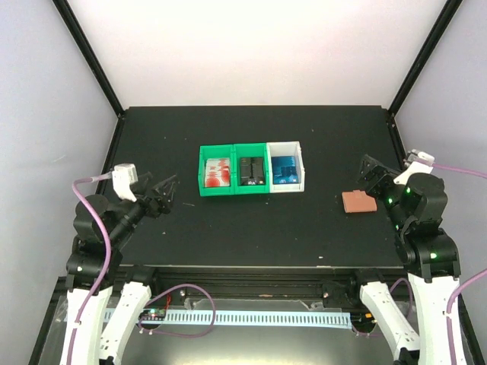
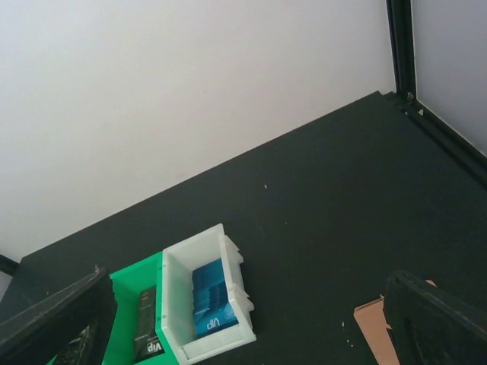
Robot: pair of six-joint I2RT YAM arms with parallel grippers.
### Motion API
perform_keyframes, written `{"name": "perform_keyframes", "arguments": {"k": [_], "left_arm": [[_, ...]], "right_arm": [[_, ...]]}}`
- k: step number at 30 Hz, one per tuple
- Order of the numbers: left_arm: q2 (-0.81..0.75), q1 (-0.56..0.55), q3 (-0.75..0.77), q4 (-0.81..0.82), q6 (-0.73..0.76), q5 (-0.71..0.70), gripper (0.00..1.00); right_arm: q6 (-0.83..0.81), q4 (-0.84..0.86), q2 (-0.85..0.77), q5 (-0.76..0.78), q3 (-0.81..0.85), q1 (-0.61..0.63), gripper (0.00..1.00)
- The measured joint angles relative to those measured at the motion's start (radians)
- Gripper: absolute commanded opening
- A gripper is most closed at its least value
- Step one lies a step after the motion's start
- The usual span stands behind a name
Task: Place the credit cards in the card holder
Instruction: Move the card holder to the center of the board.
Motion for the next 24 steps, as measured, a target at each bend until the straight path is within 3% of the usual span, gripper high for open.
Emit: {"name": "perform_keyframes", "arguments": {"k": [7,13,24], "left_arm": [[0.005,0.010,-0.057,0.043,-0.071,-0.005,0.99],[0.010,0.006,-0.175,0.145,-0.080,0.088,0.99],[0.018,-0.015,-0.238,0.234,-0.076,0.209,0.99]], "right_arm": [[0.005,0.016,0.027,-0.073,-0.040,-0.059,1.00],[0.018,0.097,0.104,-0.081,-0.135,-0.074,1.00],[0.127,0.204,0.539,0.116,-0.277,-0.102,1.00]]}}
